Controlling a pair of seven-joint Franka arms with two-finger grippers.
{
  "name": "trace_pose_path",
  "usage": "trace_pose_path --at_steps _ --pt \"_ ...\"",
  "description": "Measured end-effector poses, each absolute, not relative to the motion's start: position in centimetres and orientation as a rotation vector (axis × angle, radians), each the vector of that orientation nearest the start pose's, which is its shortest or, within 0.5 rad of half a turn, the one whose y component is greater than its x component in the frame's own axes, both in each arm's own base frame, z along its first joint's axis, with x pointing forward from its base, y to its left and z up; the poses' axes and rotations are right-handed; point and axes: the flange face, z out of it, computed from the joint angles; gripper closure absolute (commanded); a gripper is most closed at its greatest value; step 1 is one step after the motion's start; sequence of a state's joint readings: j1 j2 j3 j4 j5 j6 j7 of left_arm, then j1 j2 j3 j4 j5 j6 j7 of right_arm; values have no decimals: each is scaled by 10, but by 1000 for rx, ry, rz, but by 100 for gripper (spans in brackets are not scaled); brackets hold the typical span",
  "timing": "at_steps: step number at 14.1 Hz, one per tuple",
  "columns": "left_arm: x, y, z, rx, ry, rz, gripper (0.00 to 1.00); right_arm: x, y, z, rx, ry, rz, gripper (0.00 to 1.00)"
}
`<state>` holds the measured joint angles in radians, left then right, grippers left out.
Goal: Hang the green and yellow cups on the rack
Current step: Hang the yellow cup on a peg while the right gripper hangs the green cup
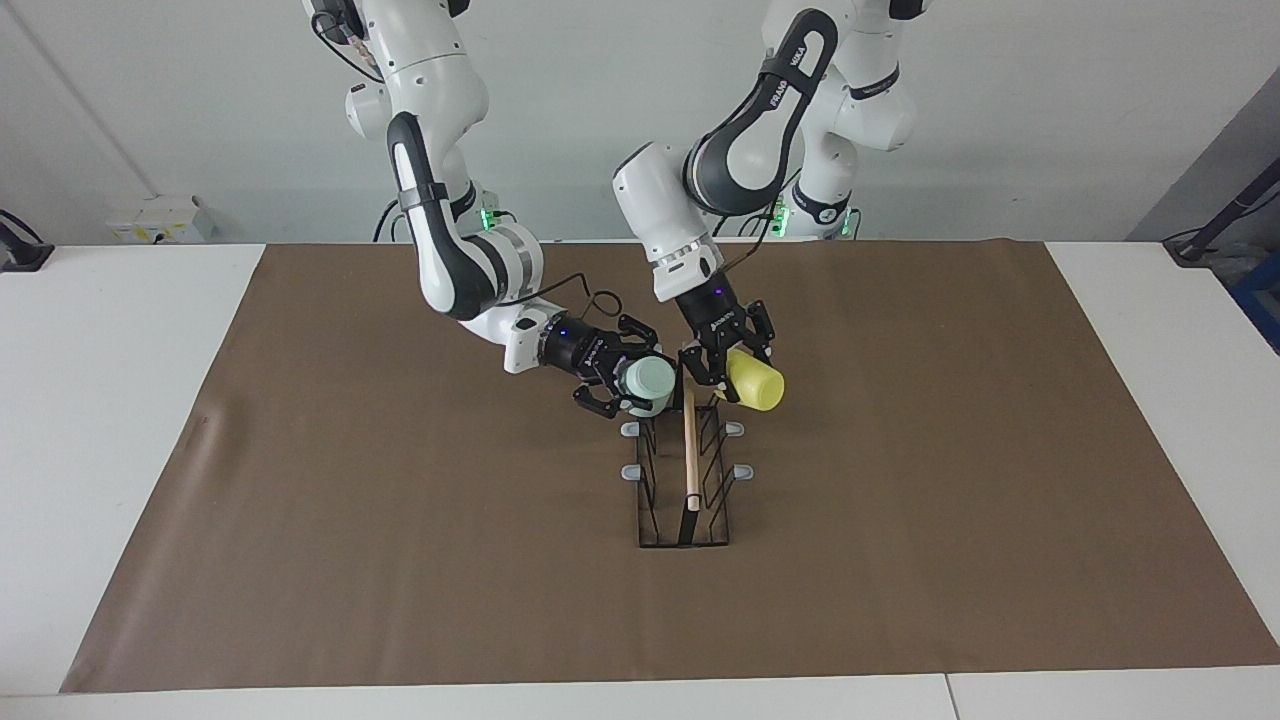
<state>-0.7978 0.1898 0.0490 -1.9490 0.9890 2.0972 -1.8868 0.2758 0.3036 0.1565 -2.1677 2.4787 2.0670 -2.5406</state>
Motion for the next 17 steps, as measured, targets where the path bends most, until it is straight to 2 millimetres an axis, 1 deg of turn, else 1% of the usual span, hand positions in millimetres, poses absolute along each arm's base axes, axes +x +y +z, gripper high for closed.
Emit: trace_pose_path --at_steps 2,3,4,5,6,7,9,10,11,14,15,17 --pt "466 -385 399 -2544 -772 -1145 100 508 272 273 -1570 -627 -1492 100" --pt "465 -385 398 -2544 -771 -1144 95 502 270 266 -1576 -630 -1490 100" --pt "465 -385 398 -2544 -773 -1144 81 496 269 260 -1570 -632 -1491 100" --pt "465 -385 397 -2544 -775 -1144 55 492 268 257 -1559 -631 -1494 100" --pt "464 -386 397 -2545 -774 -1144 19 489 267 254 -1555 -628 -1496 100" --pt "463 -387 397 -2547 -774 -1145 0 488 266 252 -1559 -623 -1495 100" --pt "460 -390 396 -2549 -771 -1146 0 484 265 248 -1564 -587 -1499 100" --pt "459 -391 396 -2549 -770 -1147 0 481 266 246 -1563 -580 -1494 68" --pt "458 -391 396 -2548 -770 -1148 0 479 268 245 -1565 -577 -1491 1" --pt "458 -391 398 -2538 -775 -1149 0 479 268 244 -1569 -575 -1489 0" --pt "459 -391 402 -2536 -782 -1155 0 477 268 243 -1573 -577 -1484 0" --pt "462 -391 419 -2538 -809 -1181 0 475 271 241 -1591 -587 -1470 0"
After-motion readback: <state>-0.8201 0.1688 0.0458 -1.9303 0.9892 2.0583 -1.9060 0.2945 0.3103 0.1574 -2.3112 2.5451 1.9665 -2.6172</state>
